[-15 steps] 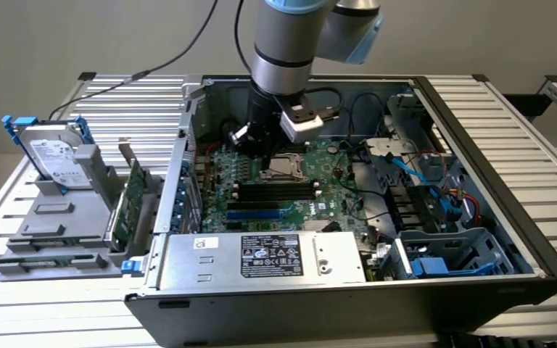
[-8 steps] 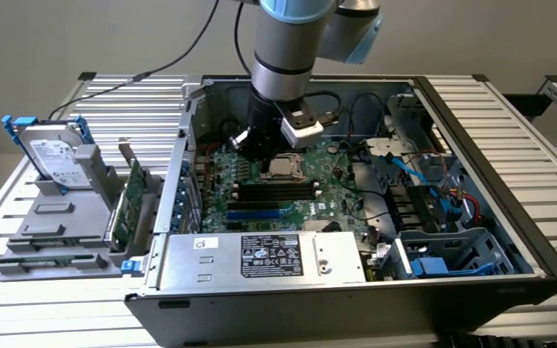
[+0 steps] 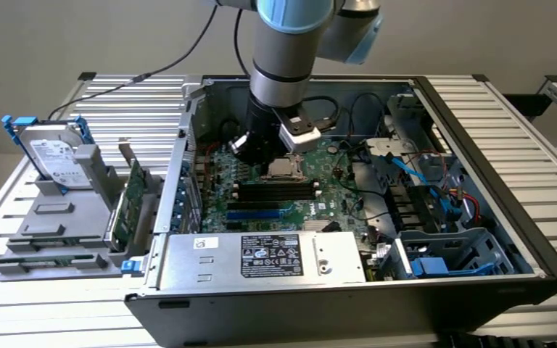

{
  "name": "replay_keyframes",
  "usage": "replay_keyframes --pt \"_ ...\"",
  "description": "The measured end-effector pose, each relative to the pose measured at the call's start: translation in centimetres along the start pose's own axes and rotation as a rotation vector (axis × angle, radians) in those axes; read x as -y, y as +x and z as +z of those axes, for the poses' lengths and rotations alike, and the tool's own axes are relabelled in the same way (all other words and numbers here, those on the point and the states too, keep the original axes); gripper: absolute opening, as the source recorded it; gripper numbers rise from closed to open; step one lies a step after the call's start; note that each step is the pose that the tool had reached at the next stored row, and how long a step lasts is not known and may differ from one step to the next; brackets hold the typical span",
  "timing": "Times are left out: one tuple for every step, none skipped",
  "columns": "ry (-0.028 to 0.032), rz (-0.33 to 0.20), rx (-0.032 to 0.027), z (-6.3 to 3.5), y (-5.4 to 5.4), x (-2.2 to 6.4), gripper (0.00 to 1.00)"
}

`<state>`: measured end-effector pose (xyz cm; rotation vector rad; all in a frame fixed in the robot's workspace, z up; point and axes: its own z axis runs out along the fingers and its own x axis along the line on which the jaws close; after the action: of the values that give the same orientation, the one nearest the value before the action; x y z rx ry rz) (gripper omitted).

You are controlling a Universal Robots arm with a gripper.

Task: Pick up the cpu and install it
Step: 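Install the second cpu locking lever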

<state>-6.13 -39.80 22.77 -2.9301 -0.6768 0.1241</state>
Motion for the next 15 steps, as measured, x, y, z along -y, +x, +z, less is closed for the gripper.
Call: replay_keyframes --pt "0.0005 0.000 -0.0002 0.13 -0.03 0.00 0.11" --pt "0.0011 0.000 -0.0005 0.26 -0.06 0.00 0.11" --pt "0.0019 0.000 -0.0010 0.36 -0.09 0.01 0.11" --pt "0.0030 0.000 -0.0013 0.44 -0.12 0.00 0.11" --pt "0.0044 -0.001 -0.0016 0.49 -0.13 0.00 0.11" --pt "0.0063 -0.001 -0.0020 0.54 -0.14 0.00 0.11" --pt "0.0084 -0.001 -0.0025 0.60 -0.15 0.00 0.11" --pt "0.0110 -0.001 -0.0032 0.64 -0.15 0.00 0.11" --pt "0.0138 -0.001 -0.0039 0.68 -0.15 0.00 0.11" --pt "0.0167 -0.001 -0.0047 0.72 -0.15 -0.01 0.11" --pt "0.0195 -0.002 -0.0055 0.76 -0.15 -0.01 0.11" --pt "0.0218 -0.002 -0.0061 0.81 -0.15 -0.02 0.11" --pt "0.0232 -0.002 -0.0064 0.88 -0.15 -0.03 0.11" --pt "0.0238 -0.002 -0.0066 0.97 -0.16 -0.04 0.11" --pt "0.0242 -0.002 -0.0066 1.07 -0.16 -0.05 0.11"
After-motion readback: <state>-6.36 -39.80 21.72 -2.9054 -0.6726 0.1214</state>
